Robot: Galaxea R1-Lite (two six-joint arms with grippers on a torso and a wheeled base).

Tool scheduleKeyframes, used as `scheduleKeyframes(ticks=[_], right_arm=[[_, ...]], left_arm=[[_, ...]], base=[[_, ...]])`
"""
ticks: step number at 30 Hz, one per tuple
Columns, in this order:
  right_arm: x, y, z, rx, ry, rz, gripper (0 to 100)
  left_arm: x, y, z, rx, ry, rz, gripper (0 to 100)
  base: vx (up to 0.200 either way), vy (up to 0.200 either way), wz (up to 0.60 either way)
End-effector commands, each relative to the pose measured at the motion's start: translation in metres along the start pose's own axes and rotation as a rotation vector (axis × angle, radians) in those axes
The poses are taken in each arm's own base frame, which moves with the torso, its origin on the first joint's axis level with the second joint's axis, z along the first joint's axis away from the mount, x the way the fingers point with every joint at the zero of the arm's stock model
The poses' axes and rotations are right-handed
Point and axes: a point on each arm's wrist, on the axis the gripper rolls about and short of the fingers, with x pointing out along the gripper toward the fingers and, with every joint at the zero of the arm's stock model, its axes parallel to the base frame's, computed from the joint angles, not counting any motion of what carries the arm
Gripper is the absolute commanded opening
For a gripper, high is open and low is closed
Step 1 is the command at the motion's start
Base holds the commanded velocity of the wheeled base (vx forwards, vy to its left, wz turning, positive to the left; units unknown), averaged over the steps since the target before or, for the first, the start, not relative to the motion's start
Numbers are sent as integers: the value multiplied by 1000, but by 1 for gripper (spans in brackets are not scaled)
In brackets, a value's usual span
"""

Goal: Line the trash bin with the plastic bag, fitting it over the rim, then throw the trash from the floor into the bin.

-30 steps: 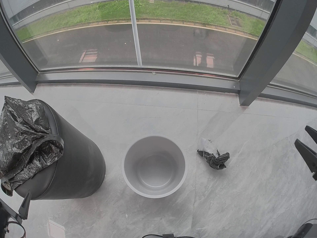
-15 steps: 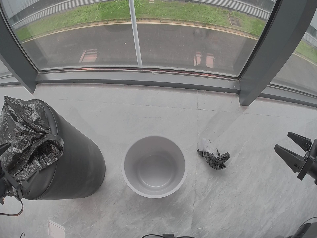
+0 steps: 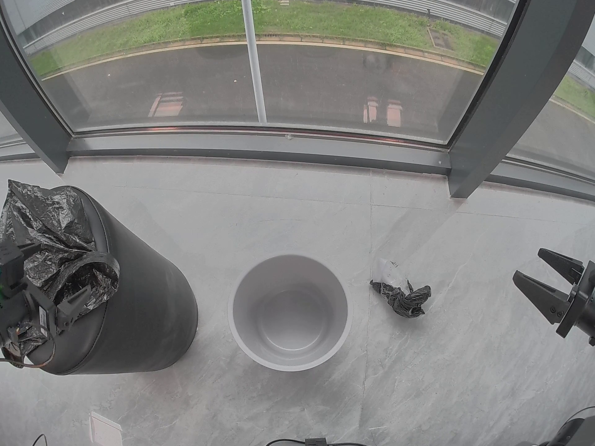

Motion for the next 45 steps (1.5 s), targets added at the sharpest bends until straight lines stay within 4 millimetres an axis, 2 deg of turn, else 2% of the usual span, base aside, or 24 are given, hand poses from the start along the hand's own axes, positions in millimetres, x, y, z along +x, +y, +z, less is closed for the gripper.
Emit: scheduleKeyframes(ticks=[1, 3, 5, 6, 20, 27, 31, 32, 39, 45], right_arm=[[-2, 1, 1, -1, -8, 2, 100], [-2, 1, 1, -1, -8, 2, 100], [-2, 1, 1, -1, -8, 2, 100], [-1, 0, 0, 3, -4, 2, 100], [-1, 0, 0, 34, -3, 5, 100], [0, 0, 0, 34, -2, 5, 100], [-1, 1, 1, 33, -5, 7, 100], [-1, 0, 1, 33, -6, 5, 100], [-2, 1, 1, 32, -9, 7, 100], [0, 0, -2, 36, 12, 4, 100]], left_arm=[[22, -1, 0, 5, 42, -14, 100], [33, 1, 2, 2, 29, 3, 100], [33, 1, 2, 2, 29, 3, 100], [43, 1, 1, 11, 30, 14, 100], [52, 7, -3, 81, 72, 90, 100], [72, 12, 1, 79, 28, 161, 100], [73, 12, 0, 81, 25, 167, 100], [73, 12, 0, 80, 22, 169, 0], [67, 12, 1, 77, 4, 180, 0], [43, 16, 10, 52, -81, 215, 0]], base=[[0, 0, 0], [0, 0, 0], [0, 0, 0], [0, 0, 0], [0, 0, 0], [0, 0, 0], [0, 0, 0], [0, 0, 0], [0, 0, 0], [0, 0, 0]])
